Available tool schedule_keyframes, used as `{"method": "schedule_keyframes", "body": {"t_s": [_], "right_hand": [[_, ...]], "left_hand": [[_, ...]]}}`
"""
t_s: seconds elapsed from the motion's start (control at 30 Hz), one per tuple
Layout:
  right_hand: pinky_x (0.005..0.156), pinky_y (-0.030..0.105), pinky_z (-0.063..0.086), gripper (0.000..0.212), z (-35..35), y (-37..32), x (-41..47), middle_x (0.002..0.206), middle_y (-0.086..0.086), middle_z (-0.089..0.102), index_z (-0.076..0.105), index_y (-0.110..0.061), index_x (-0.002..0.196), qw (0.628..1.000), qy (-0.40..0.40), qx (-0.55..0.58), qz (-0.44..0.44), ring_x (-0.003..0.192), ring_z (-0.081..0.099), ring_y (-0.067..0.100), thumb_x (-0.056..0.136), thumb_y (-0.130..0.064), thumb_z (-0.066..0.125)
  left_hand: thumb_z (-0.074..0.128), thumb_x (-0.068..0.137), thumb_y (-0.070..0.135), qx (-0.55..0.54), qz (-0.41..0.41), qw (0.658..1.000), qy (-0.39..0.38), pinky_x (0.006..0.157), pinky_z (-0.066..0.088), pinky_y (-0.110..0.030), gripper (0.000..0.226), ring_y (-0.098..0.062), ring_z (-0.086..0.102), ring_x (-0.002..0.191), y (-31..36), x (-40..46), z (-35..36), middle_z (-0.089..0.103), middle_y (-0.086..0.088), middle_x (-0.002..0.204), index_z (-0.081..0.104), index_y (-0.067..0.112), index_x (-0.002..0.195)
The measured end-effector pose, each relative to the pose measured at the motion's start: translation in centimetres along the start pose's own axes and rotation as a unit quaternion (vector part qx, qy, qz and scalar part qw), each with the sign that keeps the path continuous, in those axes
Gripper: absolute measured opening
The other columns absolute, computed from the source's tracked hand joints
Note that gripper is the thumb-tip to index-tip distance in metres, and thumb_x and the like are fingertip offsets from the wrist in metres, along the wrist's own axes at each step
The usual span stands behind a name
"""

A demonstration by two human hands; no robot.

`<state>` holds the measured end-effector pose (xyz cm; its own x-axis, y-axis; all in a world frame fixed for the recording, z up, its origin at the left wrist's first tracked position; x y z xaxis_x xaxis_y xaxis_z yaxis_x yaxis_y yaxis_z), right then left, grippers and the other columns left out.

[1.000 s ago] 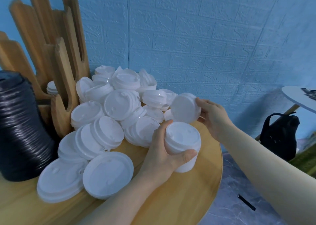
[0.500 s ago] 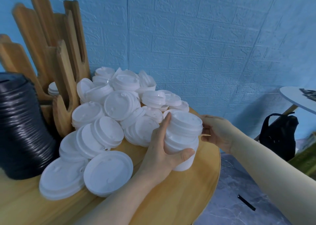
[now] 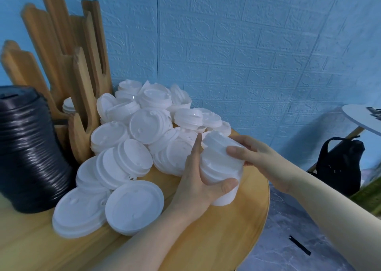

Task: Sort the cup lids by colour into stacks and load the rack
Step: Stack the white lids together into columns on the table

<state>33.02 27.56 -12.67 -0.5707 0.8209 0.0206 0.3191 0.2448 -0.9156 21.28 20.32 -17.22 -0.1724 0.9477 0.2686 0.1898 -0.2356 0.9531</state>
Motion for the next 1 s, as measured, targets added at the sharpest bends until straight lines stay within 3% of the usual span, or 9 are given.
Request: {"method": "schedule_keyframes", "body": {"t_s": [0.1,0.17,0.33,0.47,0.63,0.73,0.8,0.87,1.0], "right_hand": [[0.092,0.027,0.045,0.067,0.4,-0.6,-0.6,0.117,-0.01,0.068,0.063,-0.028,0.118,0.999,-0.015,0.019,-0.026,0.112,0.061,0.005,0.061,-0.061,0.07],[0.1,0.035,0.044,0.067,-0.2,-0.3,-0.5,0.115,-0.011,0.069,0.064,-0.027,0.116,0.999,0.011,0.032,-0.017,0.113,0.061,0.007,0.062,-0.066,0.066],[0.106,0.049,0.041,0.08,-1.2,0.6,-0.4,0.116,-0.008,0.07,0.06,-0.021,0.119,0.997,0.051,0.059,0.011,0.114,0.061,0.011,0.057,-0.071,0.069],[0.095,0.033,0.05,0.088,-1.1,0.5,-0.9,0.122,-0.006,0.066,0.052,-0.019,0.125,0.996,0.056,0.064,0.003,0.11,0.063,0.006,0.052,-0.063,0.075],[0.081,0.013,0.05,0.083,0.2,-1.0,-1.5,0.124,-0.012,0.058,0.044,-0.027,0.129,0.997,0.057,0.034,-0.042,0.106,0.059,-0.007,0.058,-0.043,0.082],[0.1,0.026,0.046,0.091,0.8,-1.9,-1.6,0.133,-0.014,0.049,0.035,-0.038,0.133,0.988,0.106,-0.08,-0.08,0.123,0.049,0.001,0.054,-0.057,0.077],[0.107,0.04,0.039,0.083,1.5,-2.3,-1.5,0.131,-0.017,0.046,0.035,-0.051,0.122,0.98,0.105,-0.146,-0.085,0.128,0.043,0.01,0.048,-0.069,0.068],[0.108,0.043,0.037,0.078,2.0,-2.3,-1.3,0.126,-0.02,0.045,0.037,-0.053,0.113,0.977,0.089,-0.183,-0.071,0.127,0.042,0.01,0.043,-0.074,0.065],[0.11,0.043,0.035,0.092,2.0,-2.4,-0.8,0.126,-0.019,0.044,0.033,-0.048,0.118,0.977,0.067,-0.194,-0.051,0.127,0.042,0.009,0.037,-0.077,0.066]], "left_hand": [[0.078,0.051,0.059,-0.007,-0.007,1.0,-0.002,0.108,0.035,-0.012,0.109,0.007,0.037,0.136,-0.1,0.0,-0.1,0.035,0.023,0.149,0.007,0.066,0.133],[0.078,0.048,0.06,-0.013,-0.009,1.0,0.0,0.105,0.032,-0.007,0.109,0.009,0.034,0.136,-0.3,0.0,-0.2,0.033,0.024,0.15,0.011,0.062,0.135],[0.079,0.048,0.063,-0.003,-0.009,1.0,0.004,0.117,0.034,-0.029,0.109,0.003,0.037,0.137,-0.6,0.1,-0.1,0.038,0.019,0.148,0.026,0.047,0.142],[0.081,0.049,0.061,-0.004,-0.007,1.0,0.007,0.114,0.038,-0.033,0.112,0.0,0.043,0.133,-0.6,0.1,-0.2,0.044,0.016,0.144,0.031,0.037,0.147],[0.083,0.051,0.057,-0.012,-0.005,1.0,0.006,0.108,0.045,-0.032,0.103,0.001,0.049,0.127,-0.5,0.1,-0.1,0.05,0.014,0.139,0.036,0.043,0.141],[0.083,0.05,0.055,-0.022,-0.004,1.0,0.013,0.103,0.047,-0.025,0.1,0.005,0.052,0.123,-0.4,0.1,-0.1,0.054,0.014,0.136,0.039,0.043,0.139],[0.083,0.048,0.055,-0.027,-0.012,0.999,0.018,0.097,0.047,-0.018,0.094,0.007,0.054,0.12,-0.5,0.1,-0.2,0.056,0.014,0.133,0.041,0.046,0.132],[0.083,0.048,0.055,-0.027,-0.02,0.999,0.019,0.092,0.048,-0.014,0.087,0.009,0.055,0.117,-0.7,0.0,-0.2,0.056,0.014,0.131,0.043,0.049,0.125],[0.081,0.048,0.058,-0.024,-0.026,0.999,0.015,0.091,0.048,-0.015,0.085,0.007,0.055,0.116,-0.8,0.0,-0.1,0.056,0.016,0.13,0.041,0.048,0.122]]}}
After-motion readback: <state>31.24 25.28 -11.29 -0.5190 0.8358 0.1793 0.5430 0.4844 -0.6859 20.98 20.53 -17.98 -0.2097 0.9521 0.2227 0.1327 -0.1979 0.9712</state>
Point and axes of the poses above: each hand's wrist, its own x-axis towards the middle knuckle, its own z-axis out of the palm, y = z × x, the point moved 9 cm from there along x, towards the middle knuckle
